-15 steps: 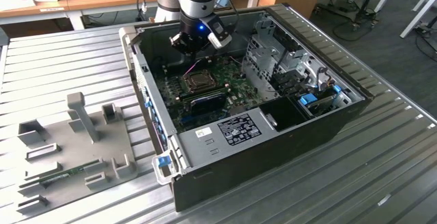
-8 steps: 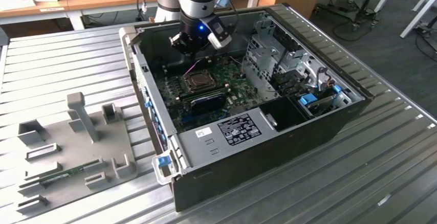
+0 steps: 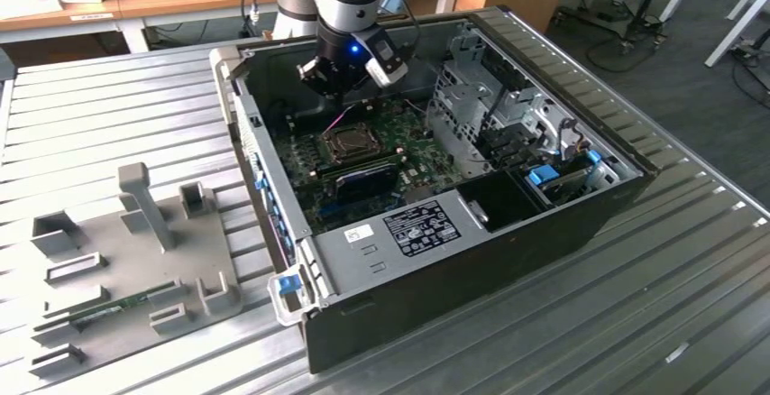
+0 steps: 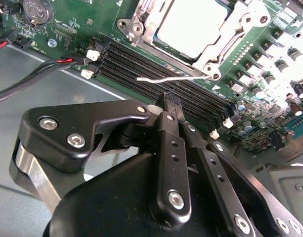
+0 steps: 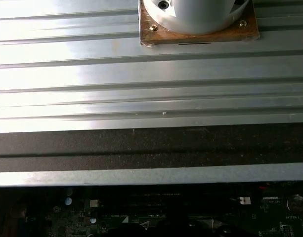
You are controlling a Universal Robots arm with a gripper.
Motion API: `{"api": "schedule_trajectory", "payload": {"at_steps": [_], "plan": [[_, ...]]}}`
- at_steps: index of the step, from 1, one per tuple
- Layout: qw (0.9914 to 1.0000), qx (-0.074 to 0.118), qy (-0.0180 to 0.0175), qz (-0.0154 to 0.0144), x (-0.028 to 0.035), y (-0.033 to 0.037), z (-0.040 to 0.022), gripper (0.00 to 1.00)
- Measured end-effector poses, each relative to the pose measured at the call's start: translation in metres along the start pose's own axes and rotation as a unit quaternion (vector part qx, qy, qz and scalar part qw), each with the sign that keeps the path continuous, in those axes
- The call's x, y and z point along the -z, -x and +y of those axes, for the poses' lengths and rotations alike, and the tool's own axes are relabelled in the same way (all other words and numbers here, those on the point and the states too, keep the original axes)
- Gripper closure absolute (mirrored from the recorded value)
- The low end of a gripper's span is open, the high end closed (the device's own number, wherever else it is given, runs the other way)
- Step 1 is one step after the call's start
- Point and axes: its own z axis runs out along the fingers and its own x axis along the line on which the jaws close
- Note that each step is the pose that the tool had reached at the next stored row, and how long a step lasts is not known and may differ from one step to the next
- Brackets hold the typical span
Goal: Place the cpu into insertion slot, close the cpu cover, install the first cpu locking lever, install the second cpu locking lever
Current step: 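Install the first cpu locking lever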
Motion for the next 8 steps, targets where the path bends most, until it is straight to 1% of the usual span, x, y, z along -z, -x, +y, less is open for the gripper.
{"api": "schedule_trajectory", "payload": {"at_steps": [1, 2, 3, 8], "plan": [[1.00000, 0.000, 0.0000, 0.0006, 0.0000, 0.0000, 0.0000, 0.89], [0.99999, -0.001, 0.0000, 0.0032, -0.0002, 0.0002, 0.0001, 0.89], [0.99999, -0.001, -0.0001, 0.0042, -0.0001, 0.0001, 0.0000, 0.89], [0.99998, -0.001, -0.0003, 0.0060, 0.0000, 0.0001, 0.0000, 0.89]]}}
